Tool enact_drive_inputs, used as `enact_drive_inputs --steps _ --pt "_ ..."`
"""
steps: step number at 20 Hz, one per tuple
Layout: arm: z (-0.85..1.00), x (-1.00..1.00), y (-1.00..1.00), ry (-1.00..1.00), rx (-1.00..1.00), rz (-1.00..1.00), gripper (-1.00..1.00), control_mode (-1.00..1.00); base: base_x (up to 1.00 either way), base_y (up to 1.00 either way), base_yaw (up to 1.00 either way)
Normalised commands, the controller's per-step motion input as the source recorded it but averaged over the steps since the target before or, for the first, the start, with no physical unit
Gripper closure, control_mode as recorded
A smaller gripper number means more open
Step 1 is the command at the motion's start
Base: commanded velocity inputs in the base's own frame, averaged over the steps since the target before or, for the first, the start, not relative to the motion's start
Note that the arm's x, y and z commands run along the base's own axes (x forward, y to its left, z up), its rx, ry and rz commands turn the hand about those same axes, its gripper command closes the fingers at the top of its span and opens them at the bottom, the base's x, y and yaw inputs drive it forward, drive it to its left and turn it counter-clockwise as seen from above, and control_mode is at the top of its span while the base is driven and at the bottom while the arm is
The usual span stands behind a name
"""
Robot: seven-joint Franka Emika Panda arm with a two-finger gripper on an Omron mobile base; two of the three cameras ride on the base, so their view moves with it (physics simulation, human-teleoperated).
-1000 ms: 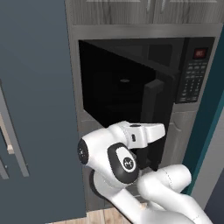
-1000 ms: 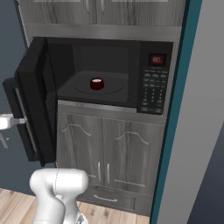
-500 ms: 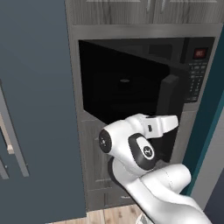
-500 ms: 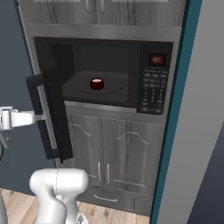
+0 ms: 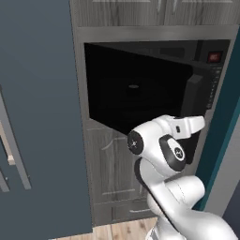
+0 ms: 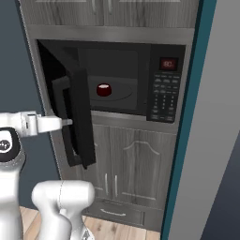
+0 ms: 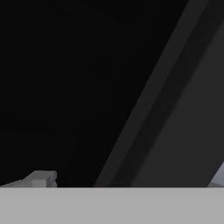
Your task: Pick the mug from the counter and place it inside the microwave. Then close the microwave.
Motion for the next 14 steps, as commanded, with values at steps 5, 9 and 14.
enact_drive_inputs --steps 5,9,14 --pt "0.12 0.39 -0.36 0.03 0.00 0.01 -1.00 -1.00 0.00 0.00 0.00" --pt "0.13 0.43 -0.44 0.04 0.00 0.01 -1.00 -1.00 0.00 0.00 0.00" --pt "0.11 0.42 -0.46 0.02 0.01 0.01 -1.00 -1.00 0.00 0.00 0.00"
